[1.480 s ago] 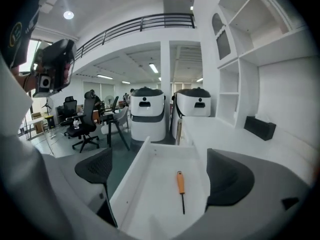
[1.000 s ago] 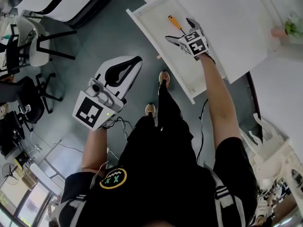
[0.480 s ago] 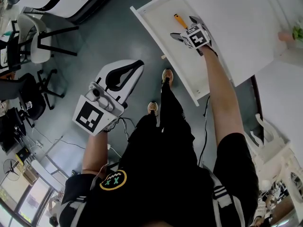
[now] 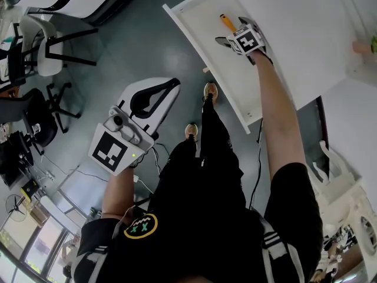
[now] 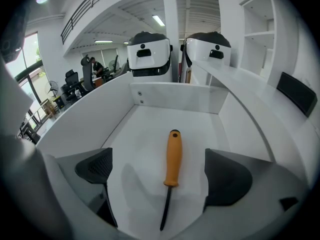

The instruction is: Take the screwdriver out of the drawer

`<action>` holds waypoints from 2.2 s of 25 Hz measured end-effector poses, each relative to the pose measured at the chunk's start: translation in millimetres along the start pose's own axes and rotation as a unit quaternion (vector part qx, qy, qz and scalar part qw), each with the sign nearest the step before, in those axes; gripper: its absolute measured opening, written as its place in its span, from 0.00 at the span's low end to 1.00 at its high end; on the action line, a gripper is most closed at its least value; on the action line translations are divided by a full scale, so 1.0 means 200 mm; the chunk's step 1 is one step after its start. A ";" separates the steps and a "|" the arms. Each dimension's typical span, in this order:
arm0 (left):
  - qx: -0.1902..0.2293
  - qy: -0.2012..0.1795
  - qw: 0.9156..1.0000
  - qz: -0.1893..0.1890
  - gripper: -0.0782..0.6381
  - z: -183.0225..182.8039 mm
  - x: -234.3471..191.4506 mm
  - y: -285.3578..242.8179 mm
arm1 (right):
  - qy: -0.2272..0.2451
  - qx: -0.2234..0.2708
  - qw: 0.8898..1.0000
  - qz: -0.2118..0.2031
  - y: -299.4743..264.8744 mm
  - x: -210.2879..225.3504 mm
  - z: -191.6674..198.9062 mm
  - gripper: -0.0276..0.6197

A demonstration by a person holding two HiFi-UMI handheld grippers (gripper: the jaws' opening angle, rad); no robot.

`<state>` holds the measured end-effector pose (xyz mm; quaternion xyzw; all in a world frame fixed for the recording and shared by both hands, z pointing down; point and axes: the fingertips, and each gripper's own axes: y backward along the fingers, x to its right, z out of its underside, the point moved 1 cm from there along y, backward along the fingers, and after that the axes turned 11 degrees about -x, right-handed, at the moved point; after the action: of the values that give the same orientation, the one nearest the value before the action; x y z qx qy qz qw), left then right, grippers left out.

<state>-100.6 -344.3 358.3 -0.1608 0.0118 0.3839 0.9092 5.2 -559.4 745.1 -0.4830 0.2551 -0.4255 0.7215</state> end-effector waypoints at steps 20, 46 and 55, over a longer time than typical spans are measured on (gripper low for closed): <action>-0.014 0.013 1.000 -0.006 0.14 0.06 -0.01 -0.04 | -0.013 -0.026 1.000 -0.011 -0.18 0.06 0.08 0.94; -0.017 0.014 1.000 -0.008 0.14 0.06 0.01 -0.03 | 0.007 -0.021 1.000 -0.003 -0.16 0.04 0.06 0.79; -0.020 0.011 1.000 -0.011 0.14 0.06 0.02 -0.02 | 0.010 -0.020 1.000 -0.003 -0.15 0.03 0.06 0.67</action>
<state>-96.5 -341.2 371.4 -0.1831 0.0128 0.3724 0.9097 6.5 -564.8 778.2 -0.4937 0.2690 -0.4269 0.7083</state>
